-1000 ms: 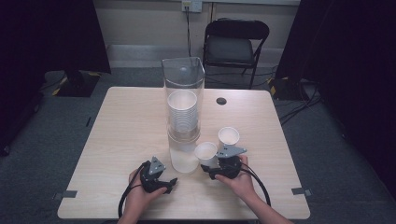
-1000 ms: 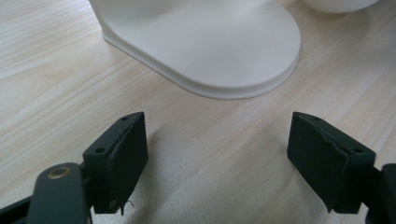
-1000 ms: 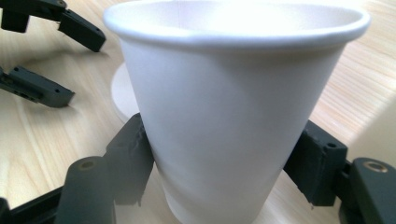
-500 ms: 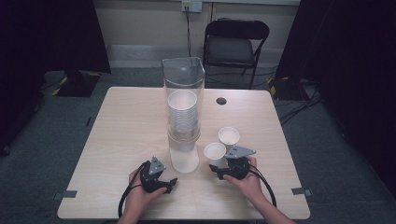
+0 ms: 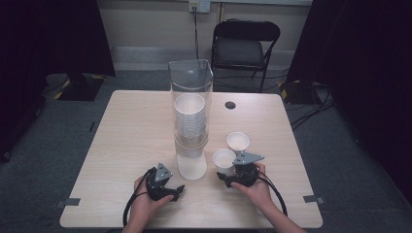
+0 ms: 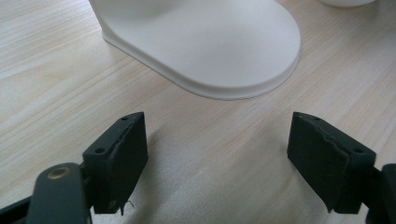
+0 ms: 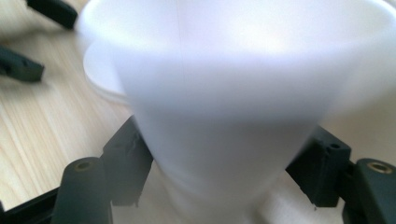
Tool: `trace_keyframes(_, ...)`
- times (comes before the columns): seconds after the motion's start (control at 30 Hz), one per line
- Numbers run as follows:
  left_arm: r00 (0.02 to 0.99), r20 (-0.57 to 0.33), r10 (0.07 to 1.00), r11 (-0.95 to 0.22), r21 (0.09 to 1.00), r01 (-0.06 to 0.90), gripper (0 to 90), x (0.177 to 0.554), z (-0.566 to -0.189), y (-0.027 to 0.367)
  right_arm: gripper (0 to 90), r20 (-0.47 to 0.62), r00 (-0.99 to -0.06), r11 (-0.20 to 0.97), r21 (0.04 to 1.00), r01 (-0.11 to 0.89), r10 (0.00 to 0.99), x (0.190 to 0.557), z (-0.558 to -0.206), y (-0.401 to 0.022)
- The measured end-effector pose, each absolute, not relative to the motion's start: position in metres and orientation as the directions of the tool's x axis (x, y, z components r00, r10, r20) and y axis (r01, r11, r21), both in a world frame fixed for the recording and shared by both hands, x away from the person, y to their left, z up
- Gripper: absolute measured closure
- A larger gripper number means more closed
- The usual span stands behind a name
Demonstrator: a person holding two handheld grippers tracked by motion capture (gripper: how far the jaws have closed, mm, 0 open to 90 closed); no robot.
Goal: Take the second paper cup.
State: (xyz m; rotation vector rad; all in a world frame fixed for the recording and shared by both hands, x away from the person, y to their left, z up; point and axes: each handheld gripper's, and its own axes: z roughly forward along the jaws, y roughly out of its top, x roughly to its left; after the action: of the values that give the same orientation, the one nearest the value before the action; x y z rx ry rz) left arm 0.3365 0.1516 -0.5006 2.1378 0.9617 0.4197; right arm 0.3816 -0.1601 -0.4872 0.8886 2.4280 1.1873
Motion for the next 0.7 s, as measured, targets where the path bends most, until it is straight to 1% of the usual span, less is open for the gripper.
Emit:
trace_keyframes(0.2,0.665,-0.005,0.747,-0.444,0.741,0.504,19.8,0.3365,-0.5006,0.1516,28.9,0.003,-0.772,0.472,0.790,0.391,0.635,0.3799,-0.4892,-0.1576)
trace_keyframes(0.33,0.666,-0.005,0.746,-0.444,0.741,0.504,19.8,0.3365,-0.5005,0.1516,26.4,0.003,-0.768,0.471,0.788,0.396,0.641,0.3797,-0.4900,-0.1576)
trace_keyframes(0.37,0.665,-0.005,0.747,-0.443,0.741,0.504,19.8,0.3365,-0.5006,0.1516,24.2,0.000,-0.763,0.467,0.791,0.395,0.646,0.3794,-0.4893,-0.1581)
trace_keyframes(0.5,0.665,-0.005,0.747,-0.443,0.741,0.504,19.8,0.3365,-0.5007,0.1516,21.6,0.010,-0.760,0.457,0.794,0.401,0.650,0.3794,-0.4876,-0.1596)
trace_keyframes(0.53,0.665,-0.006,0.747,-0.443,0.741,0.504,19.8,0.3366,-0.5007,0.1516,19.4,0.007,-0.756,0.453,0.797,0.400,0.655,0.3793,-0.4864,-0.1614)
trace_keyframes(0.7,0.664,-0.008,0.748,-0.440,0.743,0.505,19.8,0.3365,-0.5008,0.1515,15.9,0.007,-0.754,0.454,0.796,0.402,0.656,0.3783,-0.4828,-0.1671)
